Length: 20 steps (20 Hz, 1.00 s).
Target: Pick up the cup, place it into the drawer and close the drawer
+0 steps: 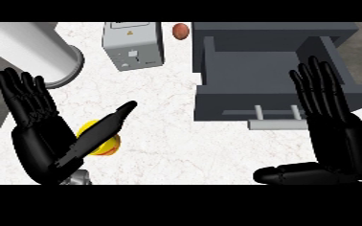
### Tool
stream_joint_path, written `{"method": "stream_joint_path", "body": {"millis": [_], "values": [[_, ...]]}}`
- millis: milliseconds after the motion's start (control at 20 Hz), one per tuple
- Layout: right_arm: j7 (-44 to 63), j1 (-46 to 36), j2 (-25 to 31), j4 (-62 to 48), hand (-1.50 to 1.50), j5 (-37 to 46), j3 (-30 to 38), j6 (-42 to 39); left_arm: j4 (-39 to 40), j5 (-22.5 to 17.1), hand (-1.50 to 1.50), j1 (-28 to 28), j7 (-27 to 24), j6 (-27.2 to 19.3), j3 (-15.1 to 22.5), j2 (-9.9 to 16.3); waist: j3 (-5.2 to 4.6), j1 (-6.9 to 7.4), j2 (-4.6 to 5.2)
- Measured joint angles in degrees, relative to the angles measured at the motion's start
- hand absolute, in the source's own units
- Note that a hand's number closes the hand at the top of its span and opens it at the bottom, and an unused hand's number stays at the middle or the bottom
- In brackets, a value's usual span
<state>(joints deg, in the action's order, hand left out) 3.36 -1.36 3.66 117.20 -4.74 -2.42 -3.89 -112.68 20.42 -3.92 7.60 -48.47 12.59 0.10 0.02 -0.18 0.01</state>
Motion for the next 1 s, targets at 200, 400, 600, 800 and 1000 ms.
{"method": "stream_joint_path", "body": {"millis": [200, 400, 600, 800, 1000], "values": [[1.4, -1.1, -0.4, 0.4, -1.50, 0.1, 0.0, 0.4, 1.4, 2.3, -1.50, -2.5, 3.0, -1.8, 0.3, -0.1, -0.01, 0.07, -0.02], [2.3, -2.8, 0.5, -0.4, -1.50, -1.6, 2.2, -0.4, 2.3, 3.3, -1.50, -2.7, 4.0, -3.7, 1.3, -0.1, -0.01, 0.12, -0.02], [2.1, -2.5, -0.1, 0.0, -1.50, -0.9, 1.6, -0.2, 4.2, 1.5, -1.50, -1.9, 1.6, -5.0, 1.3, -0.1, -0.02, 0.13, -0.03], [3.7, -3.1, 0.2, 1.1, -1.50, -1.2, 2.2, -0.1, 4.2, 0.9, -1.50, -0.8, 1.8, -6.1, 1.7, 0.0, -0.03, 0.15, -0.04], [3.4, -2.5, 0.2, 1.3, -1.50, -1.0, 2.2, -0.5, 4.5, -1.0, -1.50, 2.1, 0.0, -7.1, 2.5, 0.0, -0.01, 0.16, -0.04]]}}
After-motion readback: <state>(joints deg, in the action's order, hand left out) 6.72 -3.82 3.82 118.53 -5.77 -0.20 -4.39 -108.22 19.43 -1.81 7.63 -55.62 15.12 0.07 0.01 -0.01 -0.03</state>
